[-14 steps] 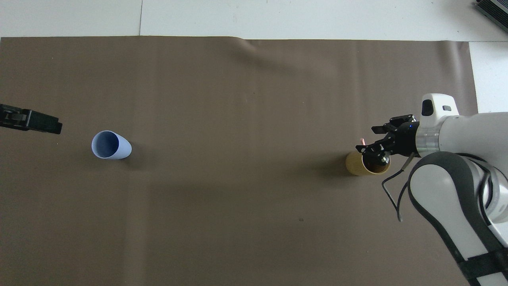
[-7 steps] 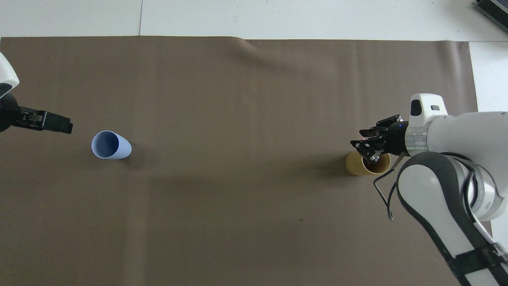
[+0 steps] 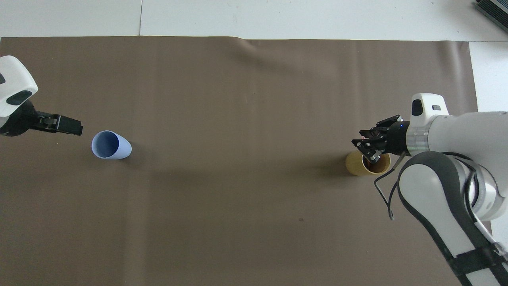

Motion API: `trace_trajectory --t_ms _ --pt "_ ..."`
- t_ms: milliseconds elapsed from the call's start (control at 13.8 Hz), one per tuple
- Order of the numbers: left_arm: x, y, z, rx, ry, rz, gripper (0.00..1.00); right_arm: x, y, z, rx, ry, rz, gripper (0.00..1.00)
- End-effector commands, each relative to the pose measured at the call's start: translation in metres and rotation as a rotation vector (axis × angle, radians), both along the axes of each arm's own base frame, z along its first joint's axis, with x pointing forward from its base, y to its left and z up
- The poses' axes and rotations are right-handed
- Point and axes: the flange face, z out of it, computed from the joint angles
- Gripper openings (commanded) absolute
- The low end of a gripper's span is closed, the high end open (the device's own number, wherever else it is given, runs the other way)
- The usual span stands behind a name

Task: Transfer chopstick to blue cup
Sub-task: 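Grasp the blue cup with the left gripper and slide it toward the middle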

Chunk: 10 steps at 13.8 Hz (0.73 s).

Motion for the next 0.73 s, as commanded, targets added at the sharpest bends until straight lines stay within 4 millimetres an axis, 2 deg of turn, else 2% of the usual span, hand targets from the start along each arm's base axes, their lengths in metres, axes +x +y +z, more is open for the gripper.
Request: trace_trajectory --t_ms 0,291,436,654 --pt "-0.002 0.006 -0.049 -0.013 -0.015 0.006 1.0 -0.003 -0.004 0.0 0.028 0.011 -0.001 0.34" --pt "0.009 0.009 -0.106 -0.022 0.013 0.005 1.0 -0.008 -0.004 -0.001 0.038 0.053 0.005 0.34" --pt "0.018 0.026 -0.128 -0.029 0.021 -0.023 1.0 -0.009 -0.009 -0.002 0.041 0.066 -0.006 0.34" --pt "0.023 0.033 -0.154 -0.068 0.04 -0.038 0.92 -0.01 -0.011 -0.002 0.045 0.079 -0.011 0.34"
